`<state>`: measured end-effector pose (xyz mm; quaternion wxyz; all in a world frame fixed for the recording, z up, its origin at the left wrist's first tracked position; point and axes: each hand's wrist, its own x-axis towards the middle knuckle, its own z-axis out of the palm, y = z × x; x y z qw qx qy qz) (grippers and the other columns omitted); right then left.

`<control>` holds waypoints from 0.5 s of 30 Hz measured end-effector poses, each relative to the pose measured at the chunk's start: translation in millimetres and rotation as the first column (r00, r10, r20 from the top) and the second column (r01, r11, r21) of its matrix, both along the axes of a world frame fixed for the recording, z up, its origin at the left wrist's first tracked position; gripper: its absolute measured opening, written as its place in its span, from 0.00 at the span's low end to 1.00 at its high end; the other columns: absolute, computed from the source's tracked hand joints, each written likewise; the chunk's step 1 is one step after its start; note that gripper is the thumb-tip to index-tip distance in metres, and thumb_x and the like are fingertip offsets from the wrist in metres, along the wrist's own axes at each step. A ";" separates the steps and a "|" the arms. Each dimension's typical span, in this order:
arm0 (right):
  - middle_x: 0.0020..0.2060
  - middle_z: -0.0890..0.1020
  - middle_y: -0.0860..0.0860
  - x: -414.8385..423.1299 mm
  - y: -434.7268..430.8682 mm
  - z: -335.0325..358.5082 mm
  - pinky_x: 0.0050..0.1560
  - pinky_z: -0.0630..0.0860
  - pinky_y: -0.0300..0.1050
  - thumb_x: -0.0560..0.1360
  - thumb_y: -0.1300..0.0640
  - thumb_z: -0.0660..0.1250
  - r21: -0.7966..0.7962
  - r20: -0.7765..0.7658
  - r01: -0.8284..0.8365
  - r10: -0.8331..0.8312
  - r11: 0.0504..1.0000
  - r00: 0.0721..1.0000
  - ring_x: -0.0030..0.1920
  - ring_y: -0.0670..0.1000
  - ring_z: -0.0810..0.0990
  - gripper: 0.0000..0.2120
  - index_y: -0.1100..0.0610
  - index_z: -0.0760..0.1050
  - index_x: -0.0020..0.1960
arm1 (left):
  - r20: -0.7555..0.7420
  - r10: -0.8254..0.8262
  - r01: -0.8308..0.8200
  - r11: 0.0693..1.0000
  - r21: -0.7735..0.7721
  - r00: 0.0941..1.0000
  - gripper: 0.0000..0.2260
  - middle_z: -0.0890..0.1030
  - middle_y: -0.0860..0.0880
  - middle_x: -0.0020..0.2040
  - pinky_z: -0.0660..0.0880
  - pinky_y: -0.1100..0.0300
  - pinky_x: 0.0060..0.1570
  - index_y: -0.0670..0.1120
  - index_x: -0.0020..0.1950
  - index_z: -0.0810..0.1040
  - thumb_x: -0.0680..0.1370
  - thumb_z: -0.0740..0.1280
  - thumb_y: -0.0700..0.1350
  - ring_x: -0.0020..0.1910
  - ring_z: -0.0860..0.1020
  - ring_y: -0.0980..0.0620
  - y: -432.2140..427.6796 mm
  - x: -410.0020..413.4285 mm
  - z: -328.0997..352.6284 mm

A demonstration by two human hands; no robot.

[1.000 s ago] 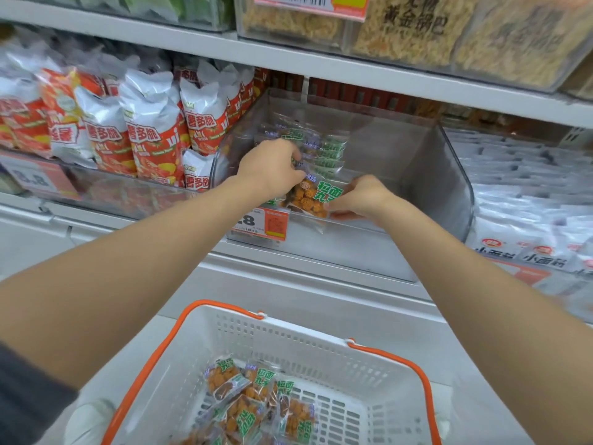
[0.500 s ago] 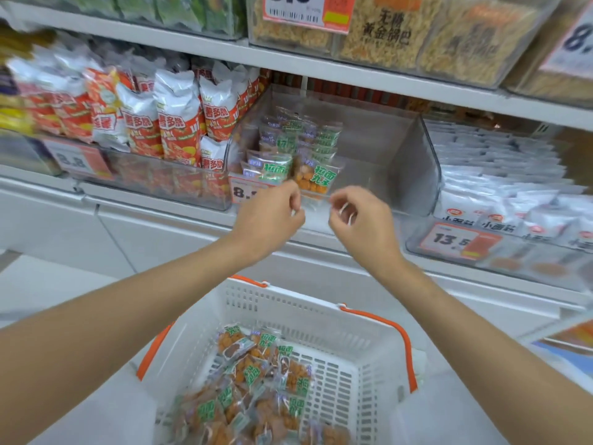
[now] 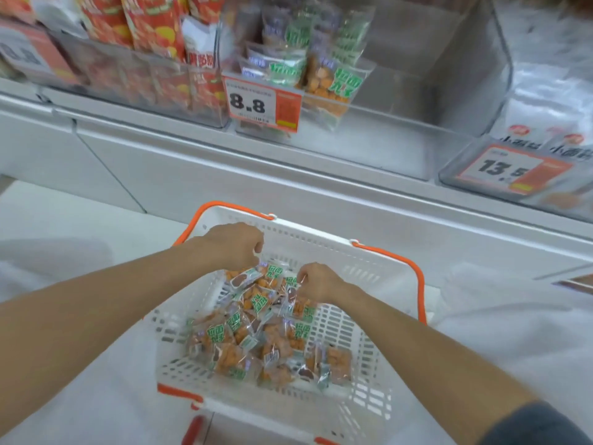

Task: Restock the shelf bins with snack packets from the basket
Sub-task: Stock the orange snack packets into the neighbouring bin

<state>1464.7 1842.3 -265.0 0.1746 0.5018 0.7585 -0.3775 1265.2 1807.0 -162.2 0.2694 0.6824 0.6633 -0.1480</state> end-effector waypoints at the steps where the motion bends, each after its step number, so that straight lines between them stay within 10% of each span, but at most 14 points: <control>1: 0.52 0.79 0.57 -5.3 -7.7 -12.1 0.46 0.73 0.45 0.75 0.56 0.69 -0.057 -0.001 0.041 -0.041 0.998 0.999 0.46 0.53 0.77 0.10 0.60 0.78 0.53 | -0.010 -0.012 0.011 1.000 -0.011 1.000 0.11 0.76 0.54 0.53 0.67 0.60 0.45 0.51 0.61 0.74 0.79 0.64 0.50 0.54 0.73 0.53 -0.2 0.6 -3.7; 4: 0.35 0.71 0.51 -24.2 -29.3 -44.4 0.33 0.66 0.41 0.77 0.51 0.67 -0.228 -0.011 0.237 -0.245 0.944 0.969 0.33 0.47 0.69 0.12 0.54 0.69 0.39 | -0.023 -0.002 0.001 0.999 -0.054 1.000 0.11 0.78 0.53 0.57 0.70 0.59 0.44 0.51 0.61 0.74 0.79 0.63 0.49 0.52 0.74 0.53 -3.6 -0.9 -12.2; 9: 0.59 0.79 0.60 -48.1 -55.2 -70.7 0.57 0.76 0.50 0.80 0.49 0.64 -0.404 0.040 0.532 -0.567 0.744 0.823 0.56 0.57 0.80 0.20 0.66 0.75 0.61 | -0.034 0.030 -0.033 0.995 -0.094 0.999 0.10 0.77 0.53 0.56 0.68 0.60 0.42 0.51 0.59 0.76 0.78 0.64 0.48 0.48 0.72 0.53 -7.3 -5.6 -14.1; 15: 0.49 0.84 0.61 -59.7 -51.3 -83.4 0.44 0.83 0.48 0.75 0.55 0.72 -0.402 0.008 0.678 -0.738 0.616 0.675 0.39 0.53 0.83 0.15 0.66 0.79 0.54 | -0.008 0.045 -0.046 0.994 -0.102 0.999 0.12 0.77 0.52 0.57 0.74 0.55 0.50 0.50 0.62 0.75 0.79 0.65 0.48 0.50 0.73 0.53 -7.0 -7.0 -11.0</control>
